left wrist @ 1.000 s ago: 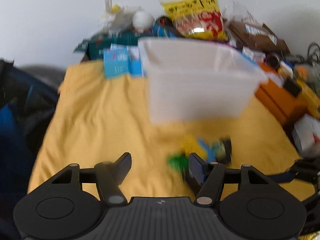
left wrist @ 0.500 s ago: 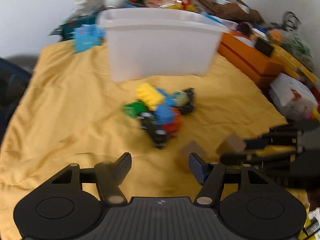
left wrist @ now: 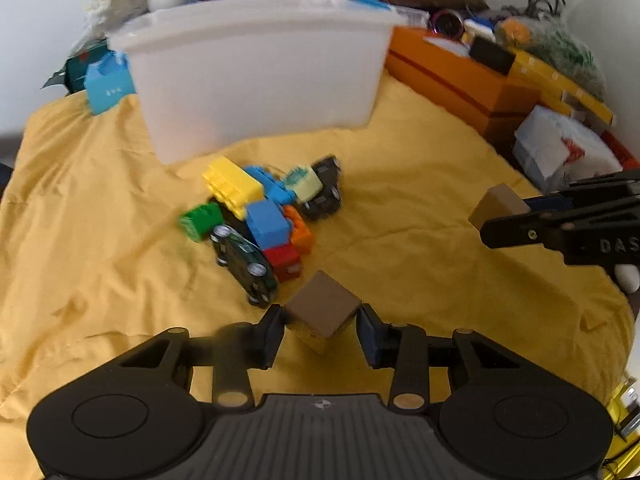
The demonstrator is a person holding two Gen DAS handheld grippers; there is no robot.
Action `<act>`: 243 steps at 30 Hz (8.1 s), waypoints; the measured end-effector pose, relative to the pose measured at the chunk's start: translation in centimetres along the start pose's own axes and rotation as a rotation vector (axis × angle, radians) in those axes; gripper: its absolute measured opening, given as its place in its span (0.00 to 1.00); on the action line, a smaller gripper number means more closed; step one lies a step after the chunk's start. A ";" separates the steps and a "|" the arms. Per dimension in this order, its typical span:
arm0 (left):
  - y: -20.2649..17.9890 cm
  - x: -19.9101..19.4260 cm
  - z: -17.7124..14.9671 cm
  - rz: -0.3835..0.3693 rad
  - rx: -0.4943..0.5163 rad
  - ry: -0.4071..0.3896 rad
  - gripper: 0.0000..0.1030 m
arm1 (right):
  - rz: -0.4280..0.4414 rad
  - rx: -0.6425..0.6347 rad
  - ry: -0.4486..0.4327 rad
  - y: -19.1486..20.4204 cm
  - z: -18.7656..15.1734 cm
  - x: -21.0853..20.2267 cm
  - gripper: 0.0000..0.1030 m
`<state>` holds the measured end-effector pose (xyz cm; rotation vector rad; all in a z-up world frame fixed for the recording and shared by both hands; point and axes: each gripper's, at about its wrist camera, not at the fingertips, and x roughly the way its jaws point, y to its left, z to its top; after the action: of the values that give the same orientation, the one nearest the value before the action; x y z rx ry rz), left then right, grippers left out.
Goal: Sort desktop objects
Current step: 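Grasp a brown wooden cube with the right gripper while the left gripper grasps another brown cube, then carry both brown cubes over the white bin and open both grippers to drop them, then grasp the white-black race car with the right gripper while the left gripper grasps the black toy car, then carry both cars over the white bin and open both grippers to drop them, then grasp the orange block with the right gripper while the left gripper grasps the green block, then carry both blocks over the white bin and open both grippers to drop them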
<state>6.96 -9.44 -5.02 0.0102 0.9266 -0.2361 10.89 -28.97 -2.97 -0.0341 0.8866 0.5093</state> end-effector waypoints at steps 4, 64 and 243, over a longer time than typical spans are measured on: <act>1.5 -3.0 1.8 -0.002 -0.057 -0.057 0.42 | 0.016 0.020 -0.059 -0.4 2.9 -0.7 0.33; 10.7 -4.1 16.7 0.126 -0.081 -0.144 0.62 | 0.071 -0.088 -0.068 0.7 14.4 2.2 0.53; 9.8 -6.7 21.4 0.013 -0.084 -0.237 0.23 | 0.075 0.034 -0.107 -1.9 21.3 1.0 0.17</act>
<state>22.04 -0.90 12.30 -0.0874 0.7000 -0.1823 27.78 -25.20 9.55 0.0570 0.7937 0.5612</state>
